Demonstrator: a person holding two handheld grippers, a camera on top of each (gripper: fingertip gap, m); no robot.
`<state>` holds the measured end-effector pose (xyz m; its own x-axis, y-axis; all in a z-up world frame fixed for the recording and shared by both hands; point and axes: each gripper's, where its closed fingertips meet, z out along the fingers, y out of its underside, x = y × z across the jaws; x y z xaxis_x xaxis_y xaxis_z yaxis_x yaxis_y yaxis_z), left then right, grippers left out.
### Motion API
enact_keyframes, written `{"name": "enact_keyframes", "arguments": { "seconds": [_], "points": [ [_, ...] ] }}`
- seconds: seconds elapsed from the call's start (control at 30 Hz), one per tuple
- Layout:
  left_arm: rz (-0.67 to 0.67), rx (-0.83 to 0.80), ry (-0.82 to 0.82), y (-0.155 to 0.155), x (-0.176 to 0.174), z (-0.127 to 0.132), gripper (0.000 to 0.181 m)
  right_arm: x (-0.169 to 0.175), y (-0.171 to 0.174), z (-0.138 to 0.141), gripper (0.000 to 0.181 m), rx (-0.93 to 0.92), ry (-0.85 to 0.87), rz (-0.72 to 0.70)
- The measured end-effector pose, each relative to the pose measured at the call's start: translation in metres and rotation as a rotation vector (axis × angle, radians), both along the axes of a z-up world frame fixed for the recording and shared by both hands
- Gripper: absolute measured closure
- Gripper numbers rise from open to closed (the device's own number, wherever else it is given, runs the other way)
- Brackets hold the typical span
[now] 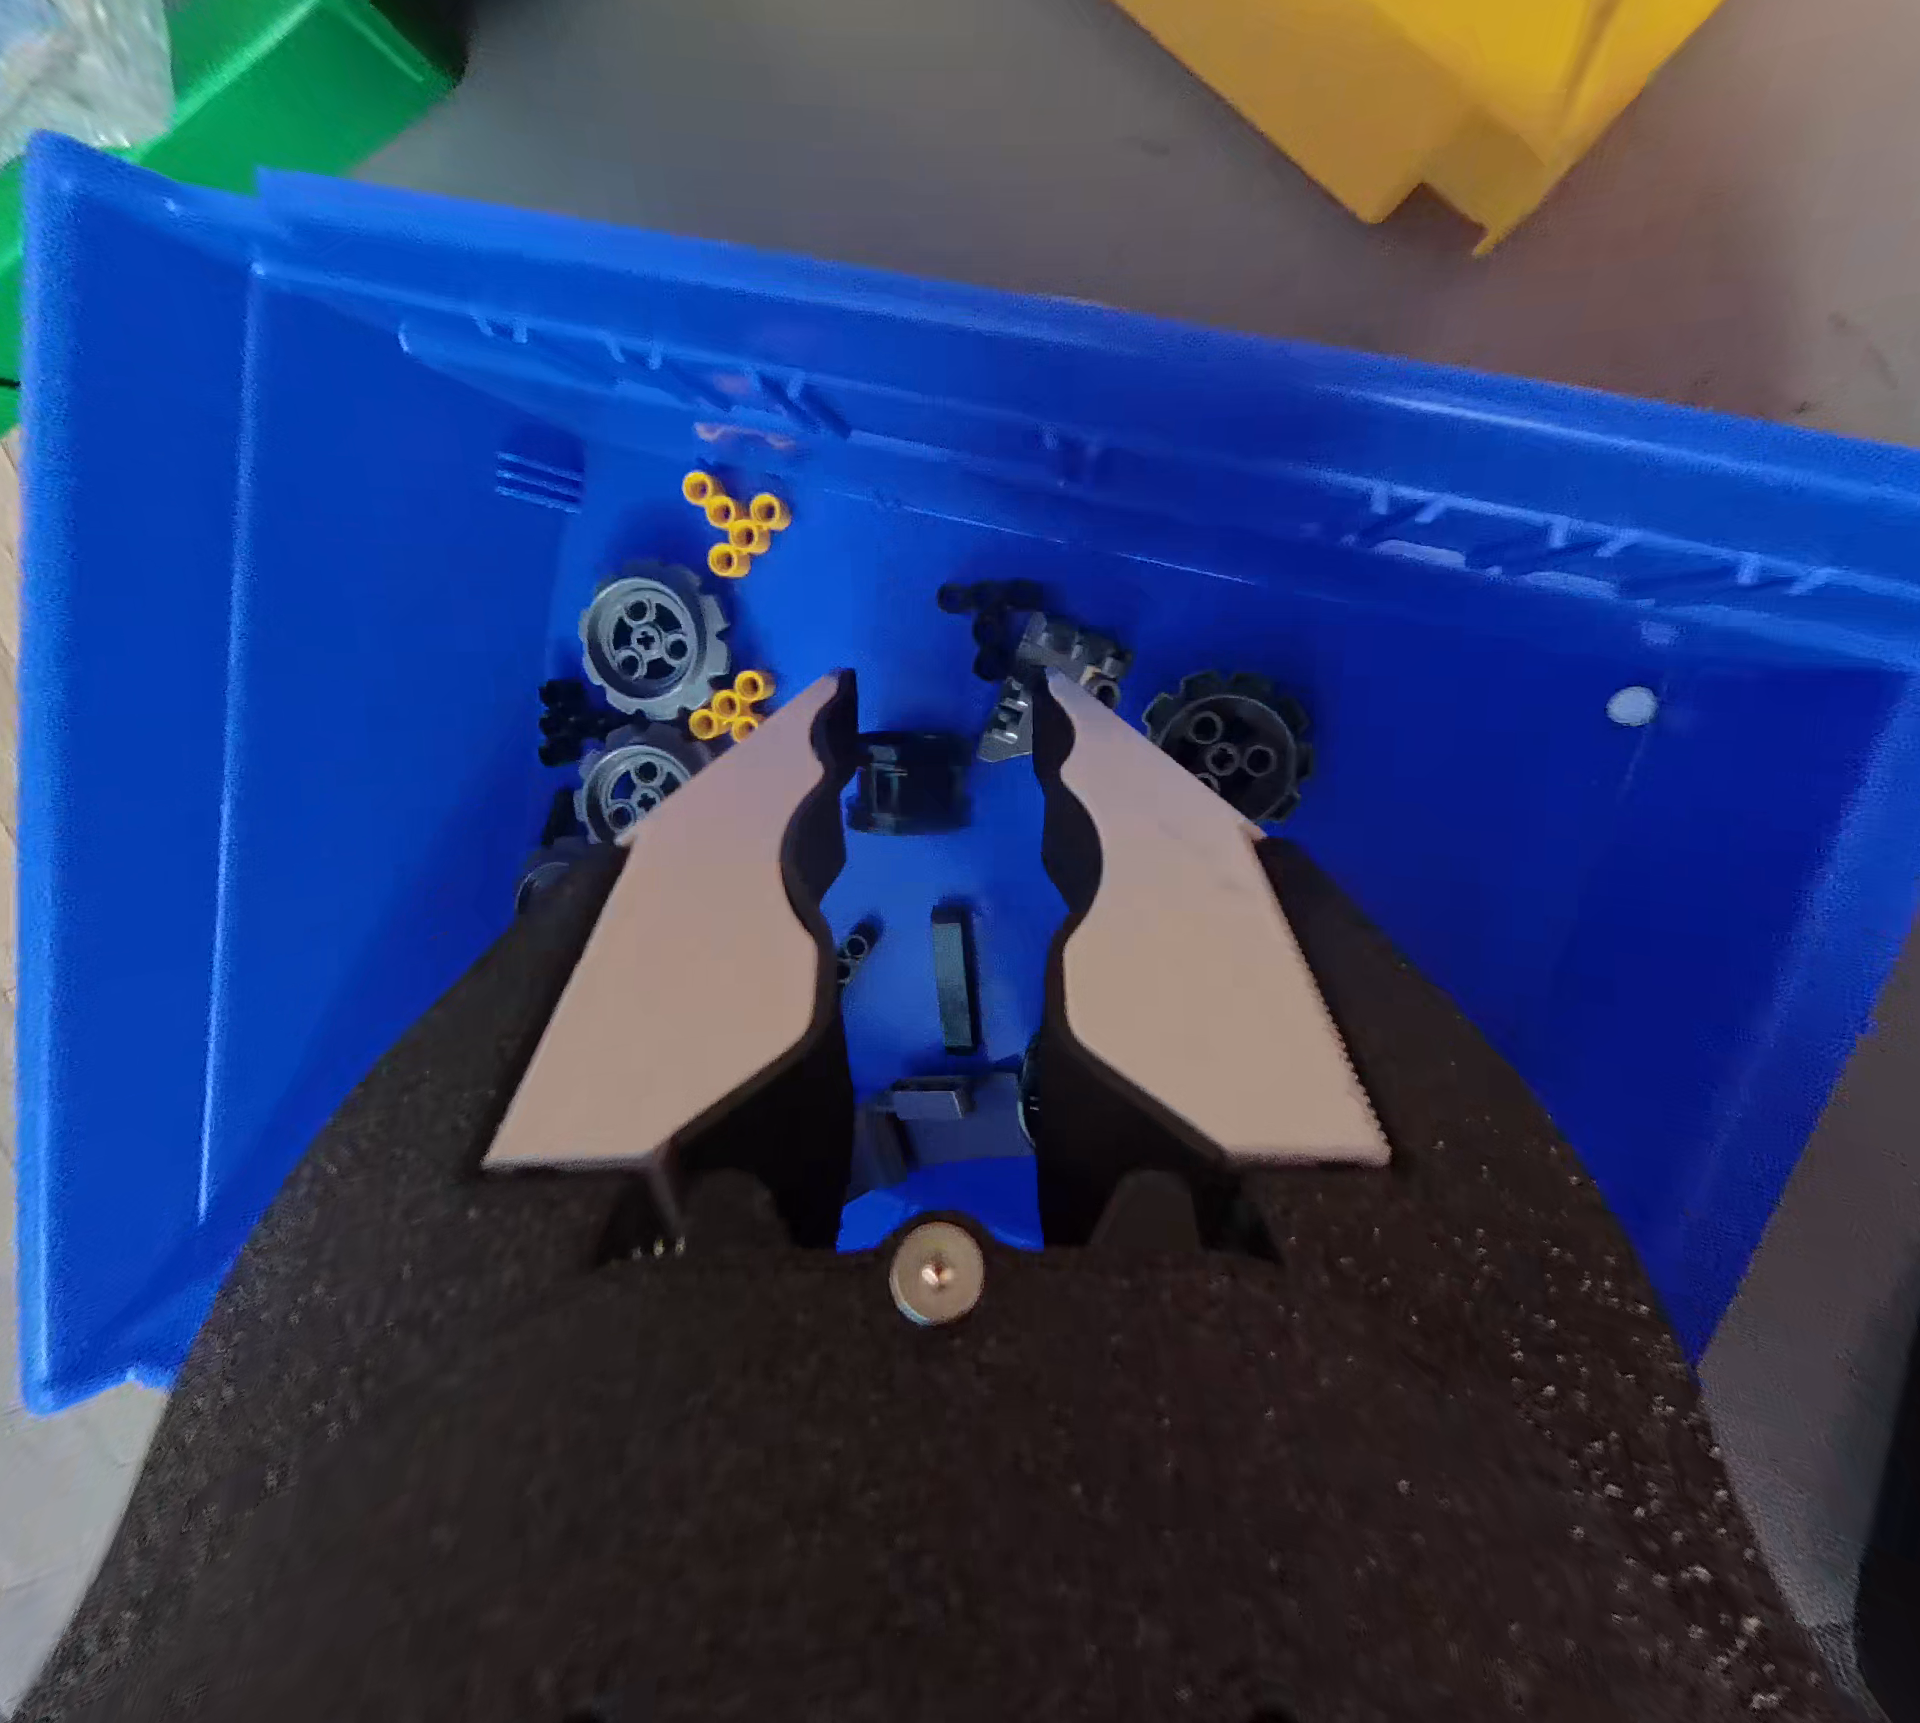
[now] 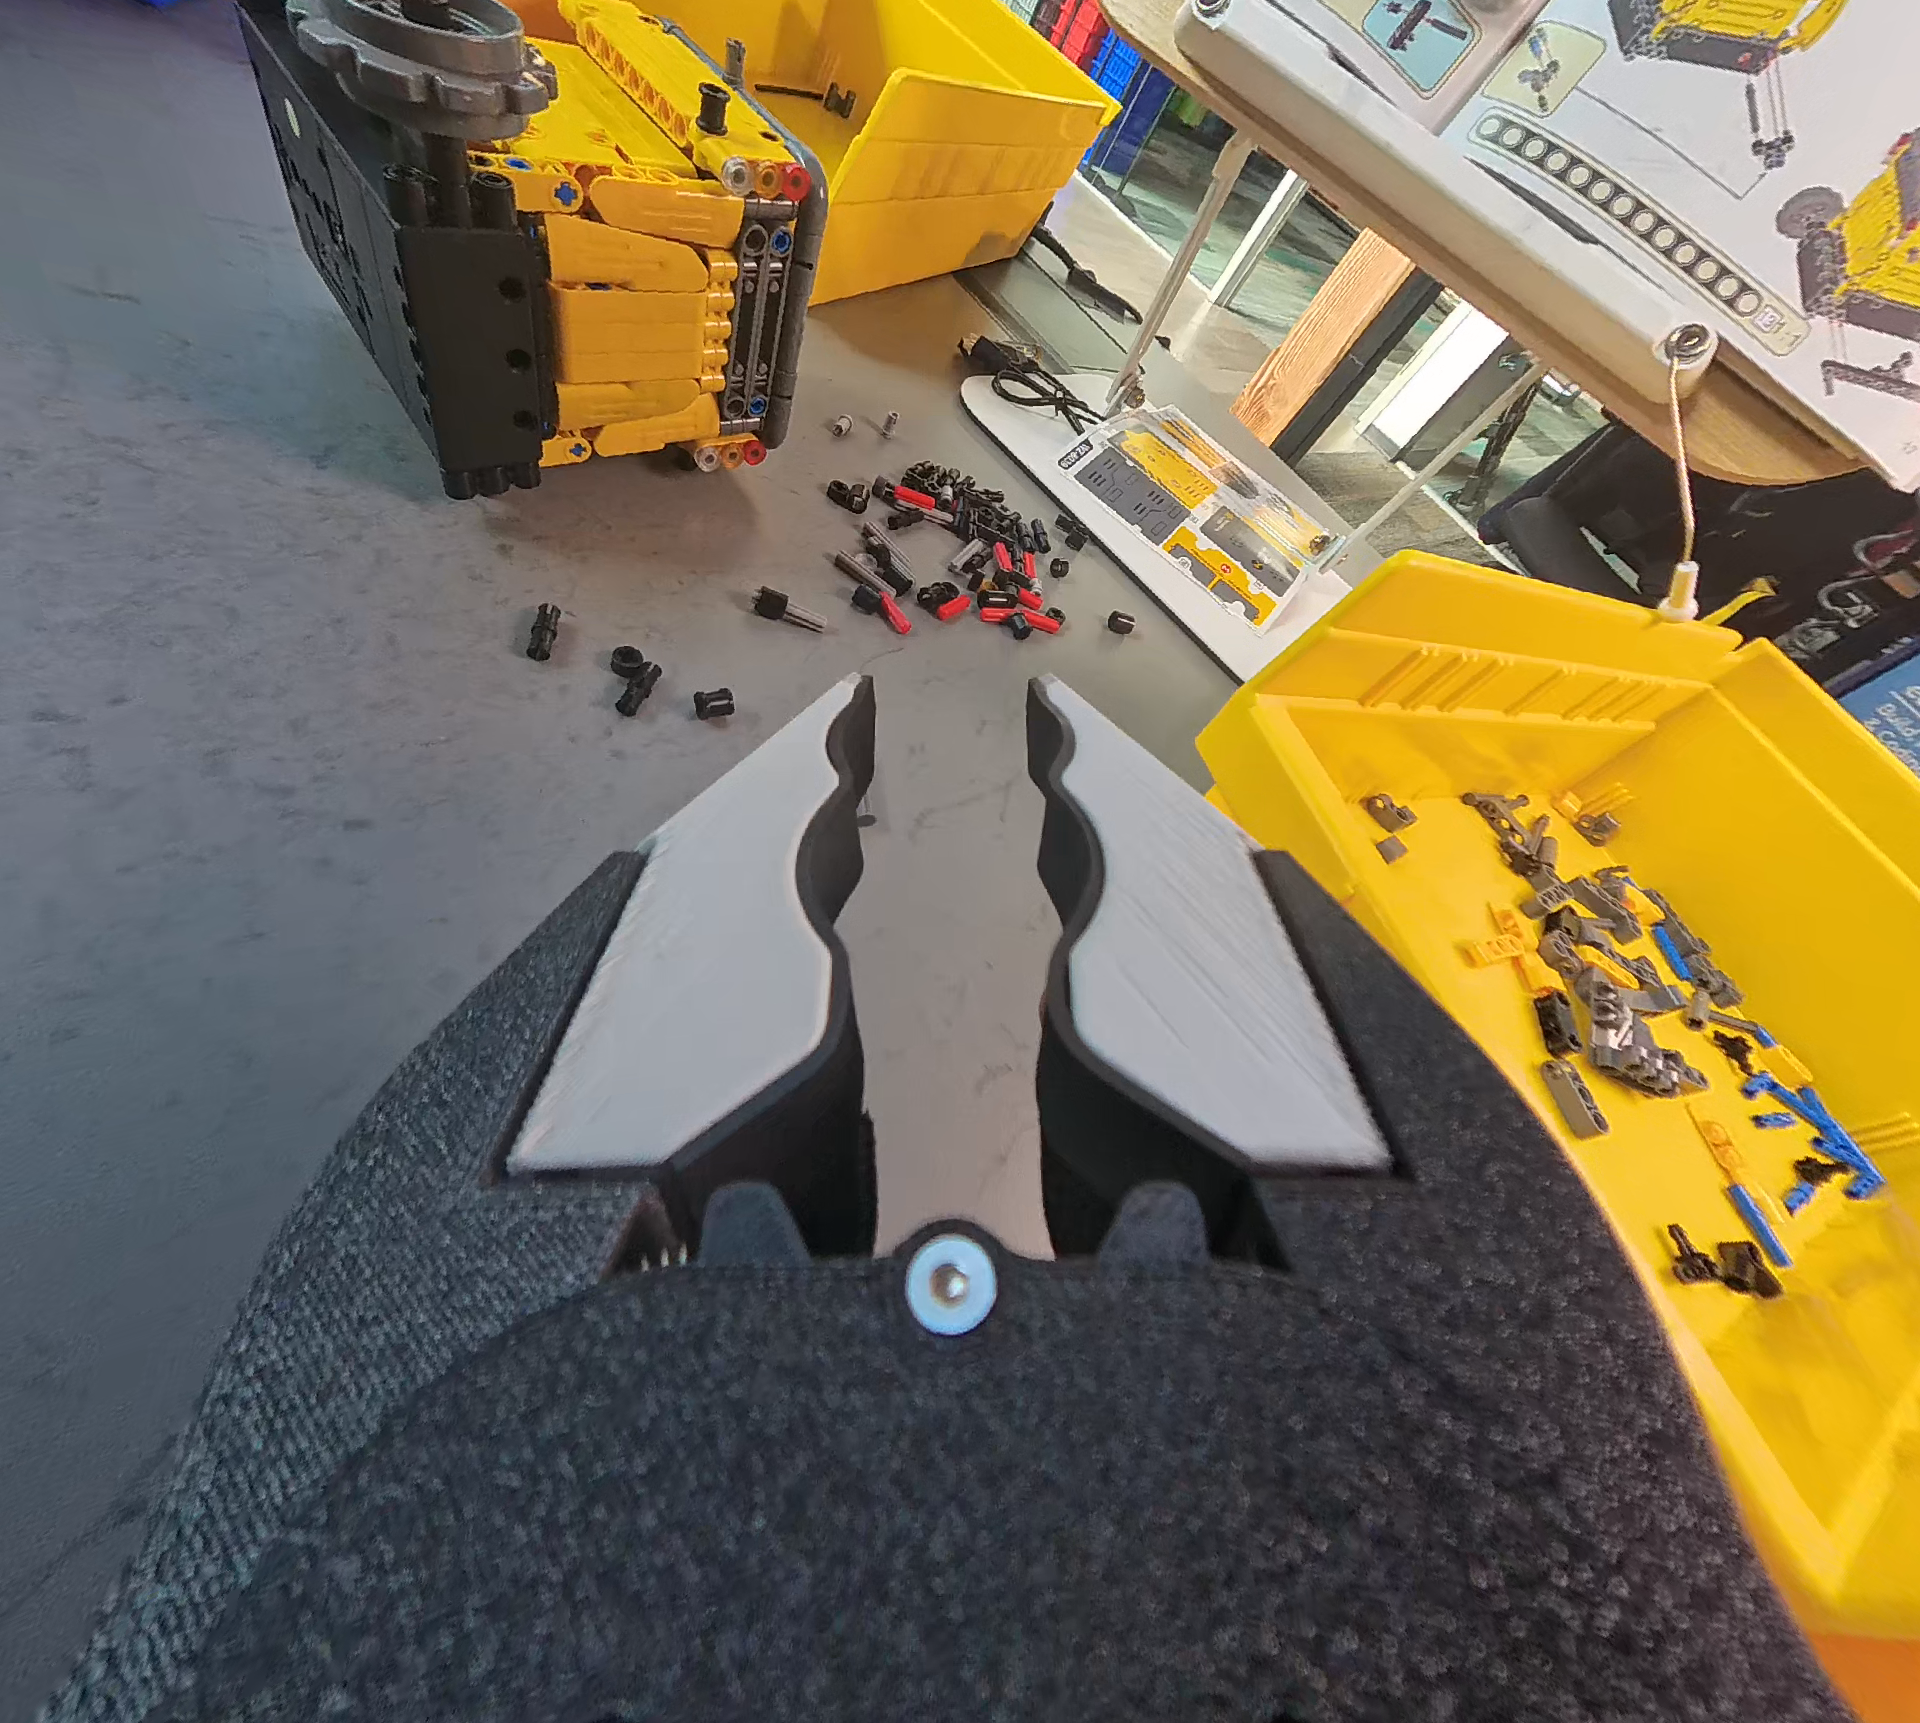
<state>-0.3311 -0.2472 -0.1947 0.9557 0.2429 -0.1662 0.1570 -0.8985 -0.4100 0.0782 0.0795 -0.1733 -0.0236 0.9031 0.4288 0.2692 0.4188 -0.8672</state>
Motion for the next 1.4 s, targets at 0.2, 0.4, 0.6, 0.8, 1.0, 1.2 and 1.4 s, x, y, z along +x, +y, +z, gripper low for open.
{"name": "enact_keyframes", "arguments": {
  "seconds": [0.2,0.4,0.6,0.8,1.0,1.2,1.4],
  "points": [
    [0.02,-0.05,-0.081,-0.009,-0.013,-0.015,0.139,0.0,0.003,-0.003,0.152,-0.004,-0.012,-0.011],
    [0.019,-0.11,-0.136,-0.025,-0.008,-0.019,0.134,-0.001,0.002,-0.005,0.152,0.005,-0.024,-0.008],
    [-0.165,-0.08,-0.138,-0.011,0.031,-0.018,0.136,-0.001,0.0,-0.006,0.152,0.027,-0.028,-0.003],
    [-0.22,-0.211,-0.185,-0.017,0.058,-0.048,0.144,-0.002,-0.002,-0.007,0.153,0.042,-0.033,0.001],
    [-0.227,-0.037,-0.107,-0.008,0.058,0.007,0.147,0.0,0.001,-0.005,0.153,0.04,-0.022,-0.008],
    [-0.415,0.534,-0.296,0.038,0.157,0.125,0.147,-0.002,-0.012,0.013,0.152,0.036,0.055,0.045],
    [-0.618,1.01,-1.005,0.087,0.325,0.135,0.148,-0.006,-0.105,0.062,0.144,0.128,0.177,0.35]
  ]
}}
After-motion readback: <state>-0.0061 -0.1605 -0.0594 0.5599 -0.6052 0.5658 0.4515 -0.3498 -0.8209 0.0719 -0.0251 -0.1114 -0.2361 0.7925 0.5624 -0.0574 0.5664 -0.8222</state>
